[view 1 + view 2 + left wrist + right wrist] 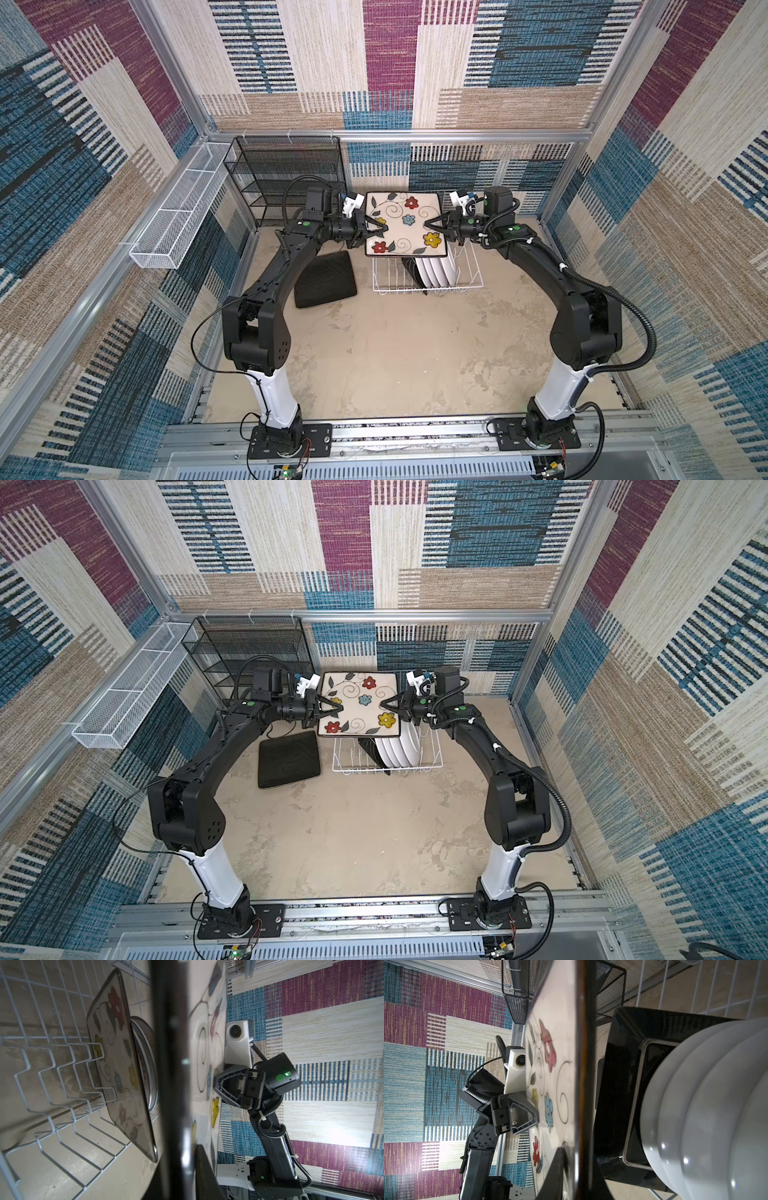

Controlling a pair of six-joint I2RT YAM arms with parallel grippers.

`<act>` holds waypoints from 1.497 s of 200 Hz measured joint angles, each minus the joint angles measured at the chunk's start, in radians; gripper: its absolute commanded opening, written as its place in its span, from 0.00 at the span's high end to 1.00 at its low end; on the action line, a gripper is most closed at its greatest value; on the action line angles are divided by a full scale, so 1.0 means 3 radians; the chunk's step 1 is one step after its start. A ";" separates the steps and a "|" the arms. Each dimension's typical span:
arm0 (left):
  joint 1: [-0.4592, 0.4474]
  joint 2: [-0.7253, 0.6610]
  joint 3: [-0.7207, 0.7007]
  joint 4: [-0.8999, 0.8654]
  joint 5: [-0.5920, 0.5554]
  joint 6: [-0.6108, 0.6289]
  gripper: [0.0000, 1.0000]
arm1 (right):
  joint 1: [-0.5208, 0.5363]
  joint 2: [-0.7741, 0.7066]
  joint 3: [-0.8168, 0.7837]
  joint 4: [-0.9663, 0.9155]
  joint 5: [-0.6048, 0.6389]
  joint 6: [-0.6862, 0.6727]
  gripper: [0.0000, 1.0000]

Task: Unload the plates from the dish rack
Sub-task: Pick up a plate from the dish rack.

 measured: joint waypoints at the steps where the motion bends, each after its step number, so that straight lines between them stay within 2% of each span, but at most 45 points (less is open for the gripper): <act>1: 0.0001 -0.0004 -0.0004 0.0005 0.0005 -0.0010 0.92 | 0.0000 0.0000 0.0000 0.0001 -0.0005 0.0000 0.98; 20: 0.0008 -0.0031 -0.0071 0.0102 0.0039 -0.0056 1.00 | 0.0000 0.0000 0.0000 0.0017 -0.0005 -0.0001 0.95; 85: 0.0001 -0.0103 -0.0207 0.0290 0.0037 -0.0184 1.00 | 0.0014 -0.0045 -0.0062 0.0033 0.0080 -0.0011 0.70; 133: -0.0017 -0.0224 -0.0224 0.0345 0.0034 -0.0183 1.00 | 0.0025 -0.0324 -0.0139 0.0108 0.0296 -0.0131 0.43; 147: -0.0011 -0.0252 -0.0224 0.0328 0.0033 -0.0183 1.00 | 0.0024 -0.0380 -0.0139 0.0114 0.0389 -0.0210 0.30; 165: 0.0005 -0.0271 -0.0203 0.0230 0.0009 -0.0178 1.00 | 0.0023 -0.0472 -0.0137 0.0075 0.0600 -0.0376 0.15; 196: 0.0053 -0.0348 -0.0079 -0.0128 -0.0156 -0.0027 1.00 | 0.0018 -0.0769 -0.0160 -0.0018 0.1081 -0.0797 0.01; 251: 0.0169 -0.0444 0.0210 -0.0779 -0.0390 0.0404 1.00 | 0.0085 -0.1311 -0.0519 -0.0032 0.1823 -0.1635 0.00; 299: 0.0295 -0.0496 0.0591 -0.1511 -0.0701 0.0858 1.00 | 0.0397 -0.1492 -0.0624 0.0005 0.2117 -0.2363 0.00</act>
